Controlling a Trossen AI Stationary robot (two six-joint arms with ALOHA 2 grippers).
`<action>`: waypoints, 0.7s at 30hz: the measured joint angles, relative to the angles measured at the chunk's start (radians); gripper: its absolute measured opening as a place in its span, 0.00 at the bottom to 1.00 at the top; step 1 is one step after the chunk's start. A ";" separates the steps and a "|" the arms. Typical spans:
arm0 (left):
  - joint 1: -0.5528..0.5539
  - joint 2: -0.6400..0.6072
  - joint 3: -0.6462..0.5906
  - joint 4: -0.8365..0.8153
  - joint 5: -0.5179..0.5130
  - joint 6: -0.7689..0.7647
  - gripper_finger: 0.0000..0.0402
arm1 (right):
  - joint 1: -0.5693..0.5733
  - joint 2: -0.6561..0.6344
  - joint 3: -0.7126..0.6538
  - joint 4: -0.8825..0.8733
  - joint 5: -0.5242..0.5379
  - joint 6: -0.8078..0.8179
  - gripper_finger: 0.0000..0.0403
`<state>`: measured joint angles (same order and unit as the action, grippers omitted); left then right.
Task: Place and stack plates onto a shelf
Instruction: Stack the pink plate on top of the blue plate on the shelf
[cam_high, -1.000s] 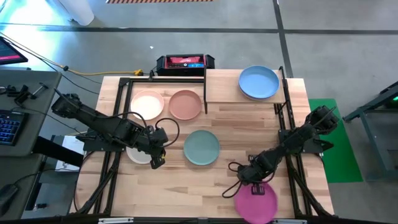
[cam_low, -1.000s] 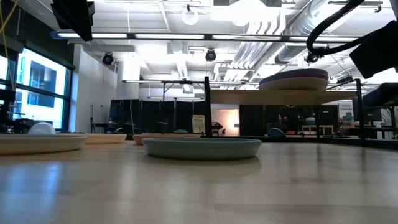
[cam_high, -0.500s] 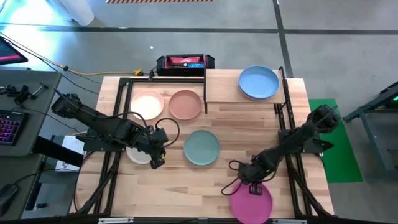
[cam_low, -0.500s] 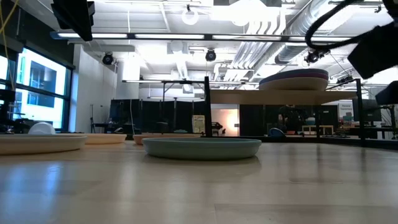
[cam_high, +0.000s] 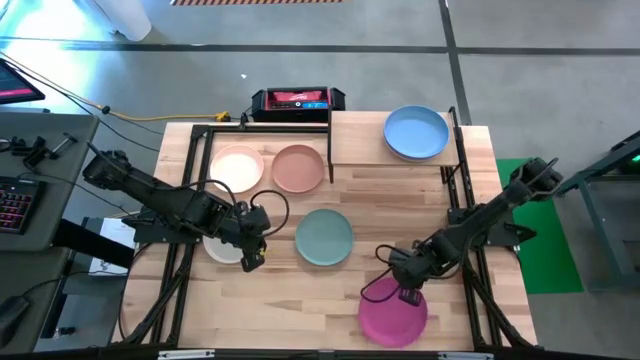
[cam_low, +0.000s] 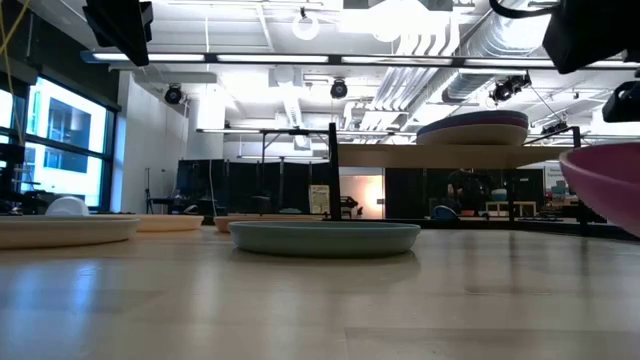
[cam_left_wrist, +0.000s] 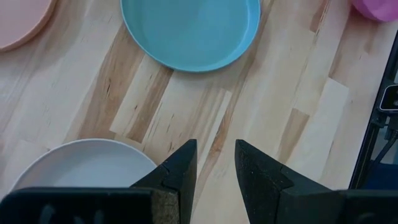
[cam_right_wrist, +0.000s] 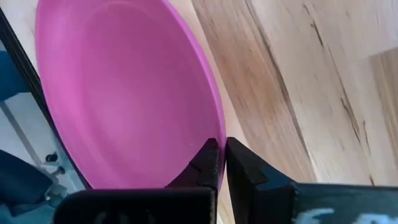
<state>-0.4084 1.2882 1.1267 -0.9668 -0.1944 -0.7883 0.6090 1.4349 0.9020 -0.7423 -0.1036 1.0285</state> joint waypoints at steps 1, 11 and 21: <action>0.000 0.000 0.000 0.000 0.000 0.000 0.24 | 0.000 -0.005 0.000 -0.006 0.000 0.003 0.00; 0.000 0.000 0.000 0.000 -0.005 0.006 0.24 | -0.004 -0.098 0.000 -0.008 0.098 0.116 0.00; 0.003 0.000 0.000 0.000 -0.030 0.029 0.24 | -0.060 -0.222 0.000 -0.028 0.148 0.278 0.00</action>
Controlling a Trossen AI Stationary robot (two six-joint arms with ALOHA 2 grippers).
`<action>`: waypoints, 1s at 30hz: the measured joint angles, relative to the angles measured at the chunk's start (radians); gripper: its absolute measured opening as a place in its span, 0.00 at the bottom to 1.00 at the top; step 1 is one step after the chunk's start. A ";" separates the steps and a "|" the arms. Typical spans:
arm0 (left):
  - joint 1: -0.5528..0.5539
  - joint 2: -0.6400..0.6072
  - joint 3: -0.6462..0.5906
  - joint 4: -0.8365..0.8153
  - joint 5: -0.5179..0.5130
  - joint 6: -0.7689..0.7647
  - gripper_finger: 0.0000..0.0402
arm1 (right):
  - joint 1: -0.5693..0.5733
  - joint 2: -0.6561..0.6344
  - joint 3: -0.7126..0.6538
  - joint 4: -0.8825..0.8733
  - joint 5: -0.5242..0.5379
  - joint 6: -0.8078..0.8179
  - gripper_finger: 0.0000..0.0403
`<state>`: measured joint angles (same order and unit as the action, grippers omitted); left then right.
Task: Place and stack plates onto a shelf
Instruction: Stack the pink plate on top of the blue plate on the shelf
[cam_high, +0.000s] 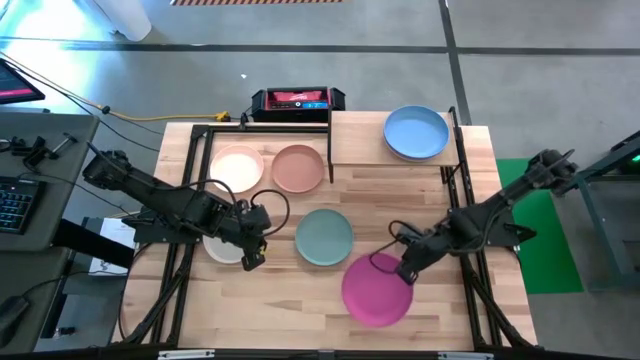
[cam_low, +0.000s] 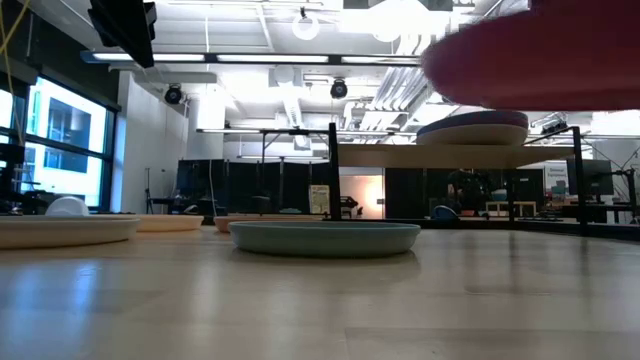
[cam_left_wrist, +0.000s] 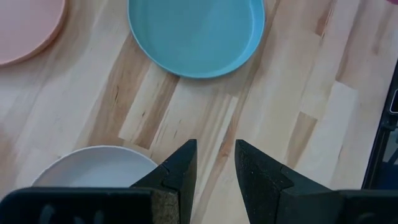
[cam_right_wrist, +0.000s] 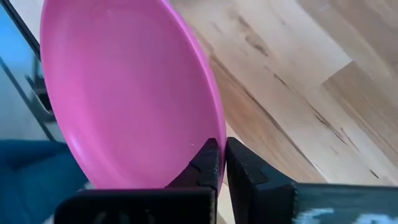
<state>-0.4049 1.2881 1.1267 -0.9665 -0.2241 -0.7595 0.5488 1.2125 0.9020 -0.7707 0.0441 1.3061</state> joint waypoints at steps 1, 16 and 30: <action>0.001 0.000 0.000 0.000 0.000 0.005 0.24 | -0.010 -0.010 0.000 0.000 0.000 0.005 0.00; 0.115 0.000 0.000 0.000 -0.022 0.141 0.24 | -0.203 -0.150 0.000 0.000 0.033 0.073 0.00; 0.351 0.000 0.000 0.094 -0.026 0.373 0.24 | -0.447 -0.317 0.000 -0.009 0.149 -0.009 0.00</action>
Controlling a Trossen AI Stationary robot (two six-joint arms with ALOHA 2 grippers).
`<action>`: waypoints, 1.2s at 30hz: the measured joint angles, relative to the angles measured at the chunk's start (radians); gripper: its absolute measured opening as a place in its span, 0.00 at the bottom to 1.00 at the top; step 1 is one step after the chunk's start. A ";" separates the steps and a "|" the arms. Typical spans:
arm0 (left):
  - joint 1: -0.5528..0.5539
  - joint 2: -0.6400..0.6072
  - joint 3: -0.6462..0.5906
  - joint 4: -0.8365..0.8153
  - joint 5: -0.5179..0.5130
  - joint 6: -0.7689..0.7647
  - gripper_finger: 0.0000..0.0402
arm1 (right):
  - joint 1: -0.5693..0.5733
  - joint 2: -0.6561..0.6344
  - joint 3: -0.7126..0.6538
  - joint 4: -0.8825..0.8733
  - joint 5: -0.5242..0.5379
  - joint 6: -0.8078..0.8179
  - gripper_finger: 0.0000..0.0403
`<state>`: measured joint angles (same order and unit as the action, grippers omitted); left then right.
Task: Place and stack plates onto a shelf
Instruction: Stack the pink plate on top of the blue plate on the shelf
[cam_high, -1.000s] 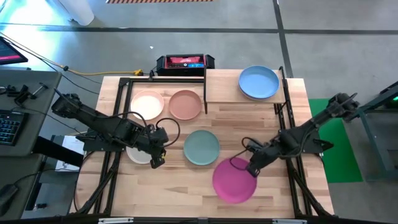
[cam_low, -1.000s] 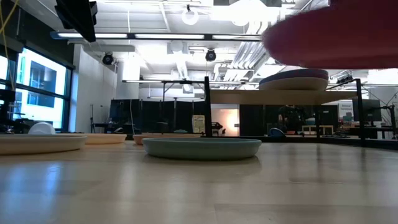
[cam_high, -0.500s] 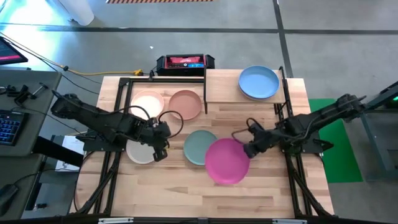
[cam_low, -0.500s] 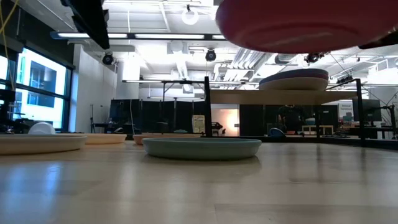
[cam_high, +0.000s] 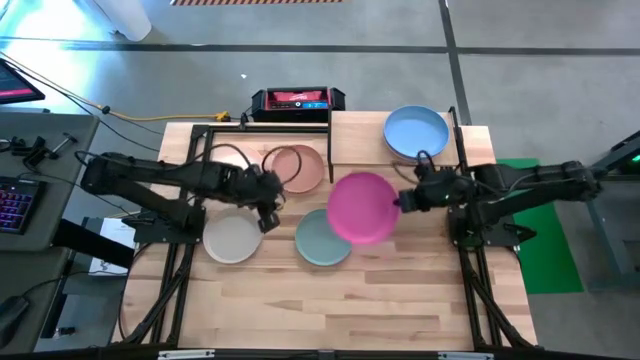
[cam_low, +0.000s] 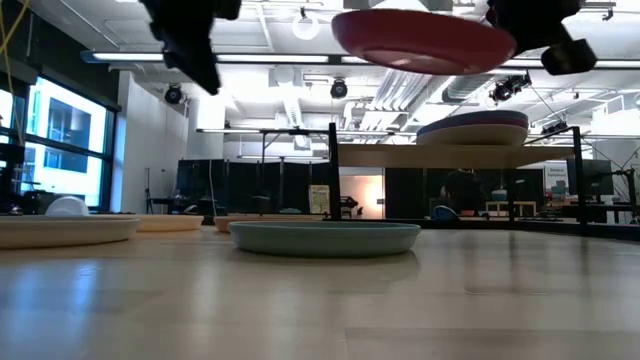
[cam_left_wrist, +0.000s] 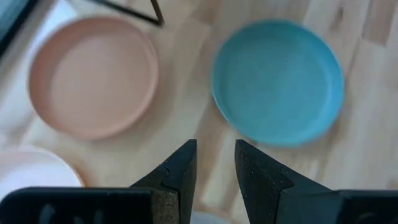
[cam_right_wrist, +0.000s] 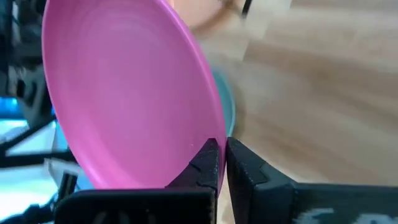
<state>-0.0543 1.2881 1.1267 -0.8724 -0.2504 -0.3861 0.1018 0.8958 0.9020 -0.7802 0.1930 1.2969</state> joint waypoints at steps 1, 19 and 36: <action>0.021 0.000 0.000 0.021 0.000 0.020 0.24 | -0.017 -0.012 0.000 -0.002 0.012 -0.015 0.00; 0.314 0.000 0.000 0.191 0.005 0.181 0.24 | -0.252 -0.163 0.000 -0.023 0.264 -0.154 0.00; 0.414 0.000 0.000 0.190 0.120 0.368 0.24 | -0.407 -0.212 0.000 -0.116 0.380 -0.023 0.00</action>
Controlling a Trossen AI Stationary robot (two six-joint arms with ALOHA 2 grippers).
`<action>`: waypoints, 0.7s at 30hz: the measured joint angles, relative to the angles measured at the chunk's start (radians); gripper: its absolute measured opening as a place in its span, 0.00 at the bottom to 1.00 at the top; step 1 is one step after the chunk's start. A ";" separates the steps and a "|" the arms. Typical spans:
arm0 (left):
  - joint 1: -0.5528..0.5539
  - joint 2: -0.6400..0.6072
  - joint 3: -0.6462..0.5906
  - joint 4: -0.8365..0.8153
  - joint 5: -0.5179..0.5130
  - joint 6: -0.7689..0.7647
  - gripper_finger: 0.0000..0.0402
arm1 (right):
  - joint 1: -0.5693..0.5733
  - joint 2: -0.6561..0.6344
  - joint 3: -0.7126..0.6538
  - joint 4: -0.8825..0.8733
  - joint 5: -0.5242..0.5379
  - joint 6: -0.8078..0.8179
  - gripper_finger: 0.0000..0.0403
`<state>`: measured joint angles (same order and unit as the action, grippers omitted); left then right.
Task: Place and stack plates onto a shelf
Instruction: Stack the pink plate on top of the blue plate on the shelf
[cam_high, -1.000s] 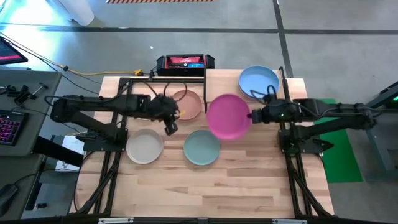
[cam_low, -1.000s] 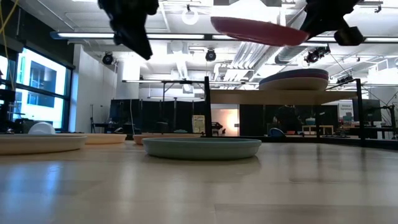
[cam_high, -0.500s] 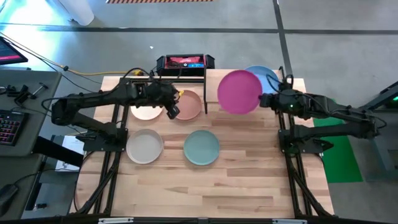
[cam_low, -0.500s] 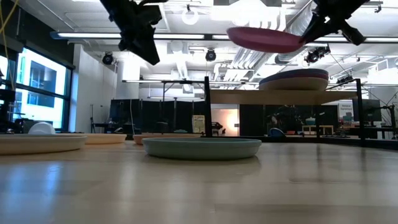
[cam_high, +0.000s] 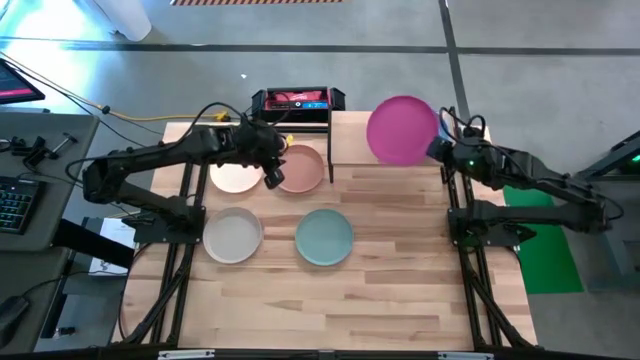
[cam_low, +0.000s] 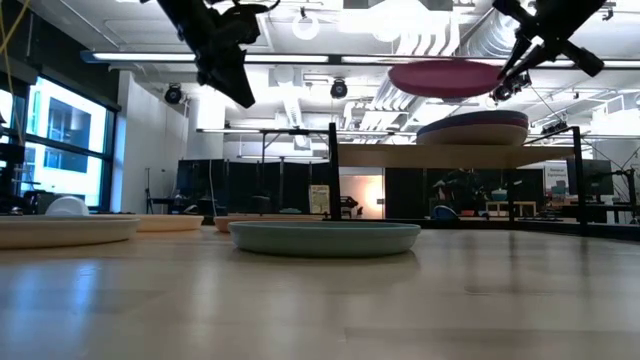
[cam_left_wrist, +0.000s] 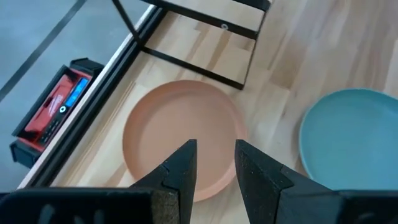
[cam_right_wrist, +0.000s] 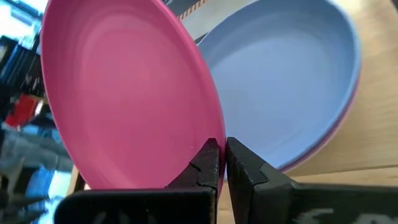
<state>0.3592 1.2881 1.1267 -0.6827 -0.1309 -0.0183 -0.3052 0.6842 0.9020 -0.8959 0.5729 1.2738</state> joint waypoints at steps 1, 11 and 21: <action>0.005 0.000 0.000 0.000 0.012 0.013 0.24 | -0.010 0.000 0.000 -0.001 0.001 0.015 0.00; 0.053 0.000 0.000 0.000 0.051 0.128 0.24 | -0.102 -0.006 0.000 -0.091 -0.011 0.236 0.00; 0.095 0.000 0.000 0.000 0.050 0.193 0.24 | -0.176 -0.005 0.000 -0.114 -0.044 0.395 0.00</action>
<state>0.4538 1.2881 1.1267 -0.6830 -0.0807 0.1743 -0.4808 0.6792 0.9021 -1.0102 0.5288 1.6684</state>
